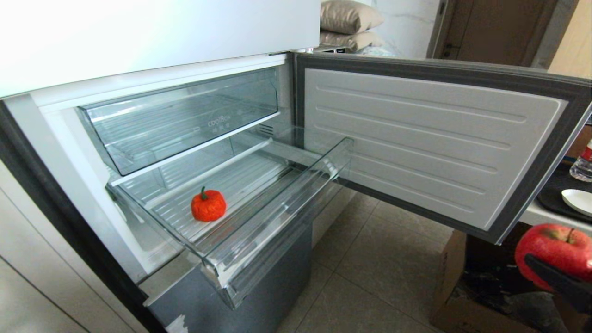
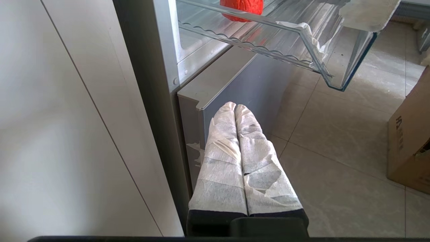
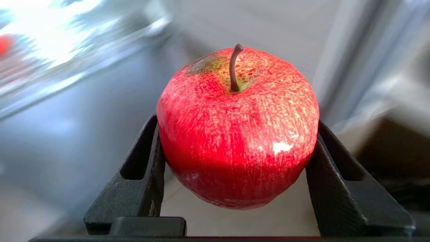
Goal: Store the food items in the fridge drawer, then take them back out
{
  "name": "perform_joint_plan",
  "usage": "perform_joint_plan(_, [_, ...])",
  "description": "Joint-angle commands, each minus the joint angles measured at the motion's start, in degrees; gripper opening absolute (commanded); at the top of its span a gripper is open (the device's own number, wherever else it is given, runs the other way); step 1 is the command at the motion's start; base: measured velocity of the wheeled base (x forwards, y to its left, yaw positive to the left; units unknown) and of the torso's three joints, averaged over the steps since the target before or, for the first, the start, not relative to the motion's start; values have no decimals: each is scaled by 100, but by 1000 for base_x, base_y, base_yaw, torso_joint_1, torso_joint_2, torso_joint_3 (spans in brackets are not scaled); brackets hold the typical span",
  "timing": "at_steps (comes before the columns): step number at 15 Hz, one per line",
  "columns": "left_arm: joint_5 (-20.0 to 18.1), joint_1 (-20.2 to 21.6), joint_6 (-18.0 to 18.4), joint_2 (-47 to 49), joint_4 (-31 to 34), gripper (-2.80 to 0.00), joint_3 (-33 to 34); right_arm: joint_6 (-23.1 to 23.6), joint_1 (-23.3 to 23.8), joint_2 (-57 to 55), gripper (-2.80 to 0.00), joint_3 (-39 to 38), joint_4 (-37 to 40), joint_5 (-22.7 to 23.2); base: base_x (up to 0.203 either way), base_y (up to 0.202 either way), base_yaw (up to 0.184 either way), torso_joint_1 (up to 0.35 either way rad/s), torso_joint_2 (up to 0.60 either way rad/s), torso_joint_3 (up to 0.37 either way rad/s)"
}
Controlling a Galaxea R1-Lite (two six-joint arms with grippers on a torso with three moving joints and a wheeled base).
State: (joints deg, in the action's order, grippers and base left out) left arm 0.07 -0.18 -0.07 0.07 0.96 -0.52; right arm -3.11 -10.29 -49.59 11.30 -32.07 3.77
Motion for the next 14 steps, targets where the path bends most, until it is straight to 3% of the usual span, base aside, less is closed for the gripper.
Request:
perform_joint_plan(1, [1, 1, -1, 1, 0, -280, 0, -89, -283, -733, -280, 18, -21, 50, 0, 0, 0, 0, 0, 0])
perform_joint_plan(5, [1, 1, -1, 1, 0, -280, 0, -75, -316, -1193, -280, 86, -484, 344, 0, 0, 0, 0, 0, 0])
perform_joint_plan(14, [1, 1, -1, 1, 0, -280, 0, -75, -255, -1314, -280, 387, -473, 265, 0, 0, 0, 0, 0, 0])
